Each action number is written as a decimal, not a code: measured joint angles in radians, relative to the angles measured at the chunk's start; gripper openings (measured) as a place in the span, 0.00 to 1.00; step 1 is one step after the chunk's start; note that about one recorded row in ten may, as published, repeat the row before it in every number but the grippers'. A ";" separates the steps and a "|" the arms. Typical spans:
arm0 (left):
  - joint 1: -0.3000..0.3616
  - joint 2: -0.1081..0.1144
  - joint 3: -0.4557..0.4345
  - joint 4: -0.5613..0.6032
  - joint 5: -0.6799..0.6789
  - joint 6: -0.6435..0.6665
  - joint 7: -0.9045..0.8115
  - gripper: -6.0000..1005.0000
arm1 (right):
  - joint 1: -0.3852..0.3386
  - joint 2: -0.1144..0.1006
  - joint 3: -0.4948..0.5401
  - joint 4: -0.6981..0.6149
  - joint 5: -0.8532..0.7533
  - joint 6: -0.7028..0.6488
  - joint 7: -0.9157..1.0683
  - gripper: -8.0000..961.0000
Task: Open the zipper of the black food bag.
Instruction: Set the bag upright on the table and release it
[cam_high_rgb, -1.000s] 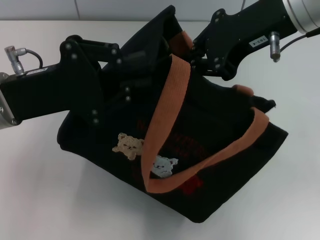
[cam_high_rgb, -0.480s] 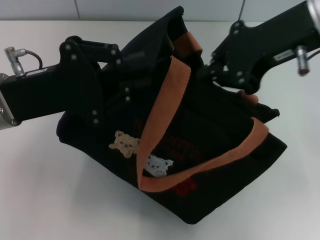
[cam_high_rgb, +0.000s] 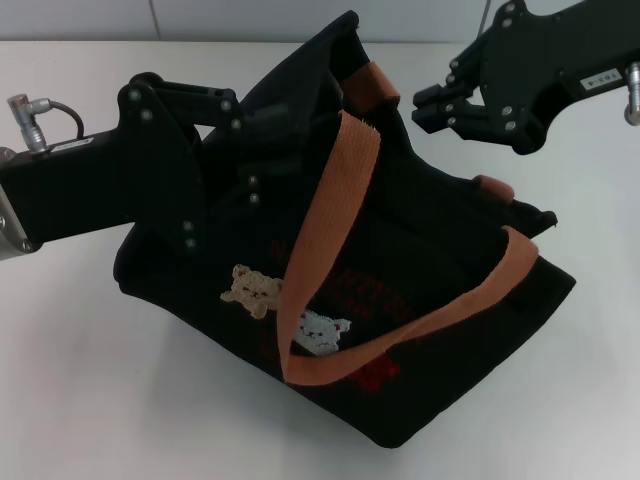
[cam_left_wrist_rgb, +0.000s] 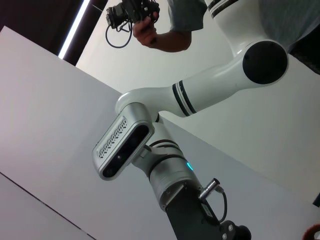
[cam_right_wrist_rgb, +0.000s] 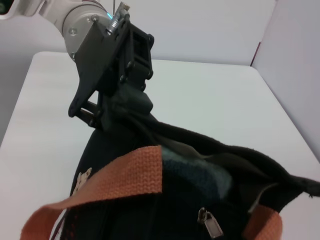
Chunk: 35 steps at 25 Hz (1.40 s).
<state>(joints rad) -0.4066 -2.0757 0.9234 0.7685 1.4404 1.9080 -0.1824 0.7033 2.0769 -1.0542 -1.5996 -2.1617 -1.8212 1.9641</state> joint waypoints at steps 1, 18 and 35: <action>-0.001 0.000 0.000 0.000 0.000 0.000 0.000 0.20 | 0.002 0.000 -0.003 0.001 0.000 0.004 -0.011 0.04; -0.006 0.000 0.000 0.002 0.000 0.000 0.000 0.20 | 0.024 0.003 -0.128 0.049 -0.007 0.109 -0.089 0.35; -0.012 0.000 0.009 0.002 0.000 0.003 0.000 0.20 | 0.005 0.007 -0.215 0.045 0.000 0.167 -0.162 0.46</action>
<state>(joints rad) -0.4184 -2.0754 0.9328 0.7701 1.4404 1.9113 -0.1826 0.7085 2.0835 -1.2695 -1.5544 -2.1617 -1.6540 1.8023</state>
